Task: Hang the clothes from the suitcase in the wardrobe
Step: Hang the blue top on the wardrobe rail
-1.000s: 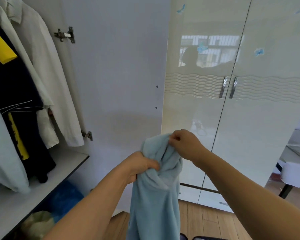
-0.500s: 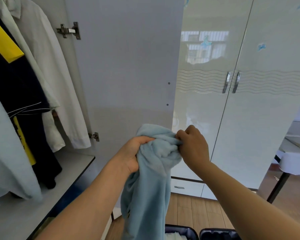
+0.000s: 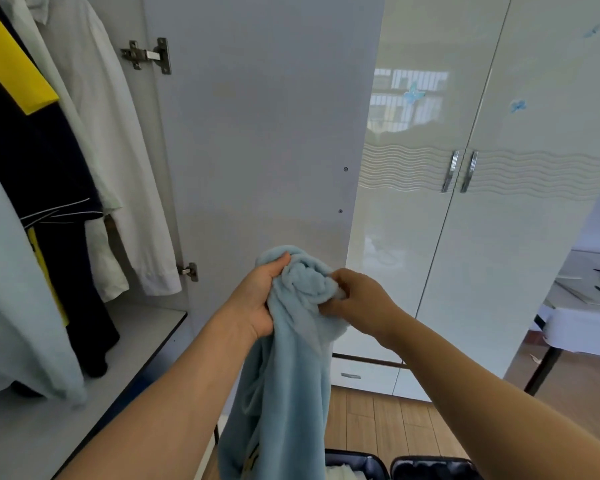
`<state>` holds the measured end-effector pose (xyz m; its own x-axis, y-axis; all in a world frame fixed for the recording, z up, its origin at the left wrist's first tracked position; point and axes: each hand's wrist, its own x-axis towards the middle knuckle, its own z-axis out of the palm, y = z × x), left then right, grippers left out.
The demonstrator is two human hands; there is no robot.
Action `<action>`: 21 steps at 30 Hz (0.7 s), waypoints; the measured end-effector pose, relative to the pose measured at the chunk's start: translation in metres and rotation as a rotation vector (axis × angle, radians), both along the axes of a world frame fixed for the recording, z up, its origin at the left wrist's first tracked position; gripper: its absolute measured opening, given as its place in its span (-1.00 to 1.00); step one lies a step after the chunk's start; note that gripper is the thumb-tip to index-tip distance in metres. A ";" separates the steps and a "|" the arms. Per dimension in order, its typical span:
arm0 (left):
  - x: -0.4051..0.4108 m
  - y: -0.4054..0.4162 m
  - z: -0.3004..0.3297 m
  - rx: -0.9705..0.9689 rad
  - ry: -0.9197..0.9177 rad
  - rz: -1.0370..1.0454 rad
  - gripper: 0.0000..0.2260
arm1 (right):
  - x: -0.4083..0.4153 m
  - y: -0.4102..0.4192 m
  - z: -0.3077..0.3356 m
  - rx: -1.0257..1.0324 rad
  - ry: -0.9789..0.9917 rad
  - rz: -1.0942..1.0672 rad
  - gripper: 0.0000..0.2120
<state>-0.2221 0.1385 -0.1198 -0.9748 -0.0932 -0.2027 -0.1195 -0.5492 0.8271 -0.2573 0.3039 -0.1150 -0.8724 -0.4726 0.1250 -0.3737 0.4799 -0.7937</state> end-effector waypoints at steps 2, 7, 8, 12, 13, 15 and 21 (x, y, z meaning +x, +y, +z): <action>-0.001 -0.001 0.003 0.000 0.000 -0.009 -0.61 | -0.001 -0.001 0.009 -0.116 0.003 -0.034 -0.95; 0.002 -0.006 -0.003 -0.198 -0.153 0.050 -0.85 | -0.014 0.016 0.057 -0.667 -0.042 -0.120 -0.86; 0.001 -0.007 -0.007 -0.255 -0.167 0.090 -0.81 | -0.019 0.022 0.069 -0.718 0.002 -0.152 -0.89; 0.002 -0.001 -0.010 -0.143 -0.020 -0.012 -0.51 | -0.032 0.045 0.089 -0.405 0.205 -0.341 -0.68; 0.002 0.006 -0.007 -0.124 0.032 -0.086 -0.40 | -0.032 0.045 0.084 -0.216 0.214 -0.314 -0.66; 0.000 0.025 0.002 -0.097 0.119 -0.216 -0.25 | -0.030 0.042 0.071 -0.160 0.056 -0.106 -0.79; -0.015 0.053 0.016 -0.081 0.036 0.097 -0.88 | -0.023 0.063 0.059 0.089 -0.049 0.219 -0.88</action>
